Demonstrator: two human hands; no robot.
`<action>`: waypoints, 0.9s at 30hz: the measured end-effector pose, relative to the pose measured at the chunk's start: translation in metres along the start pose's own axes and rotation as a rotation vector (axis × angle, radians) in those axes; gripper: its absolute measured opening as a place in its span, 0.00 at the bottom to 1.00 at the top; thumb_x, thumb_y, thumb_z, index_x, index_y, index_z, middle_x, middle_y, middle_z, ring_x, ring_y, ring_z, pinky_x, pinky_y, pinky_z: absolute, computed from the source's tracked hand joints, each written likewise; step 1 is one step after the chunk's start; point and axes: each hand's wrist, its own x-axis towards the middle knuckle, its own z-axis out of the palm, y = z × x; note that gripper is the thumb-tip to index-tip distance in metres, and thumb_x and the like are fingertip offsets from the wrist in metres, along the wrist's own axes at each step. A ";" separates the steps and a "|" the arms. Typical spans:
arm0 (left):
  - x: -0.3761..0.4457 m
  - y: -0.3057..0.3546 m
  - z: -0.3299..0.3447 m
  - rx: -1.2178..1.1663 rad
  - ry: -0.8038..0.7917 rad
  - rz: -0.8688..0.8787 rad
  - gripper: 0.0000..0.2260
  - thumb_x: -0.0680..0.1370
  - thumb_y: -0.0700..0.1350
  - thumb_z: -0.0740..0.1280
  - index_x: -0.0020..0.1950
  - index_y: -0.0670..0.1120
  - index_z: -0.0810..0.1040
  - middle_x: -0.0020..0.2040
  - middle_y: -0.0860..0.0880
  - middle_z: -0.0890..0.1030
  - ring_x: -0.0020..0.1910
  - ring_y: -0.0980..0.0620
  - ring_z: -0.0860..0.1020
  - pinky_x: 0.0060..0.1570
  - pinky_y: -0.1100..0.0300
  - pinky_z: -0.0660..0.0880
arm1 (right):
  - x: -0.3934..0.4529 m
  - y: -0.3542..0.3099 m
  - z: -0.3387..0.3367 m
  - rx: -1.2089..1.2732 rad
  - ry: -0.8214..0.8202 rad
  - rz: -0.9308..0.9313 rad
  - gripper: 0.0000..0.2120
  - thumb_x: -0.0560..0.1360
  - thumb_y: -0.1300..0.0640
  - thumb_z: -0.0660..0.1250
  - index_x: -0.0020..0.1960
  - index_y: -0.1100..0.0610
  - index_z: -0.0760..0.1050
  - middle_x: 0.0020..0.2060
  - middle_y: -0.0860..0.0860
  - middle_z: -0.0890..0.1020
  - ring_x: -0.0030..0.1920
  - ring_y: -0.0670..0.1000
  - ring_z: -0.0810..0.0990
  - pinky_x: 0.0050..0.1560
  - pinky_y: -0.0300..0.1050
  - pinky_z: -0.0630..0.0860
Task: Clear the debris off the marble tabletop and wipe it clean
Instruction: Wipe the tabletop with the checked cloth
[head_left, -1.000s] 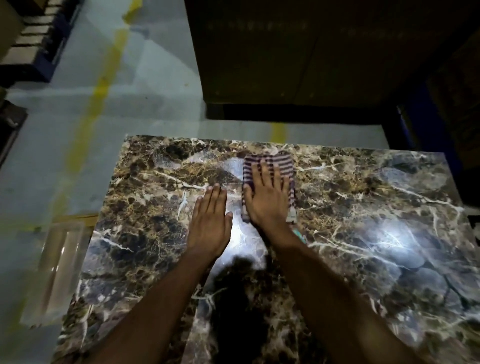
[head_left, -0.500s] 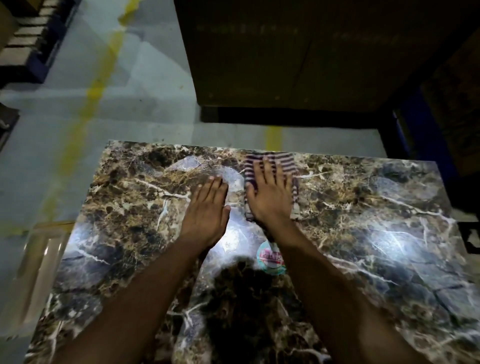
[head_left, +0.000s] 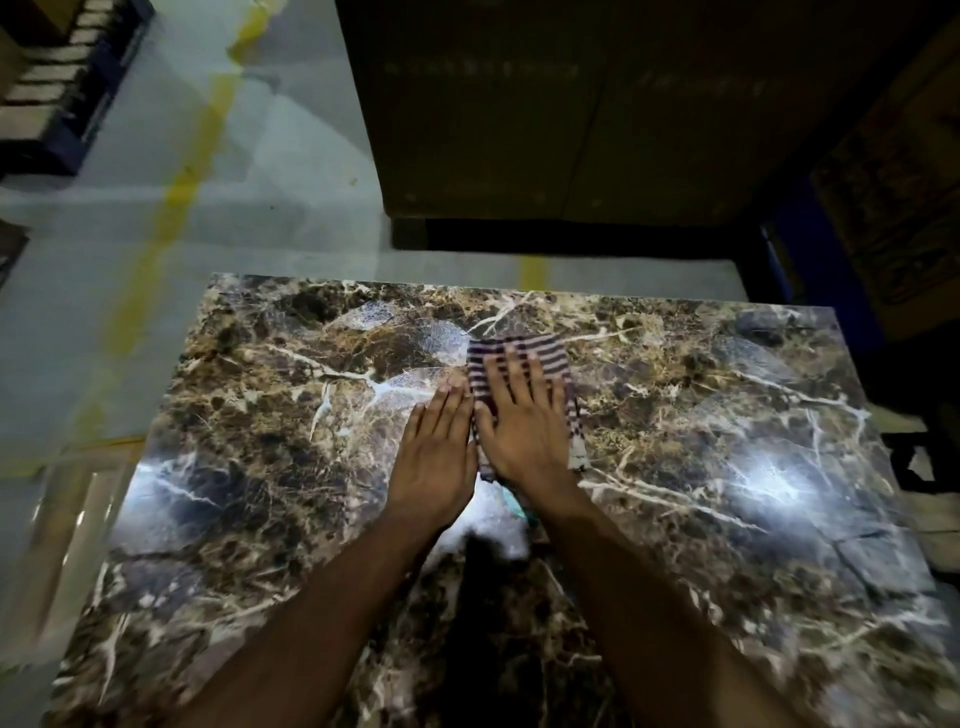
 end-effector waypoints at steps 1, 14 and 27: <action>-0.004 0.001 0.002 -0.006 0.006 -0.015 0.28 0.84 0.52 0.51 0.82 0.45 0.53 0.83 0.46 0.53 0.82 0.48 0.50 0.80 0.49 0.47 | 0.004 0.001 -0.001 -0.005 -0.014 -0.043 0.32 0.82 0.37 0.42 0.84 0.45 0.44 0.83 0.49 0.43 0.83 0.54 0.41 0.80 0.59 0.36; -0.076 0.015 0.012 -0.009 0.022 -0.048 0.27 0.86 0.51 0.50 0.83 0.46 0.48 0.83 0.48 0.48 0.82 0.49 0.46 0.75 0.56 0.34 | -0.088 -0.010 0.012 0.001 -0.043 0.058 0.33 0.80 0.35 0.37 0.84 0.44 0.42 0.83 0.51 0.40 0.82 0.55 0.38 0.80 0.59 0.35; -0.129 0.018 0.025 -0.063 0.027 -0.001 0.26 0.86 0.52 0.50 0.83 0.48 0.51 0.83 0.48 0.51 0.82 0.49 0.47 0.78 0.54 0.41 | -0.156 0.004 0.016 -0.028 -0.029 0.149 0.32 0.83 0.36 0.40 0.84 0.45 0.42 0.83 0.51 0.42 0.83 0.56 0.41 0.80 0.59 0.37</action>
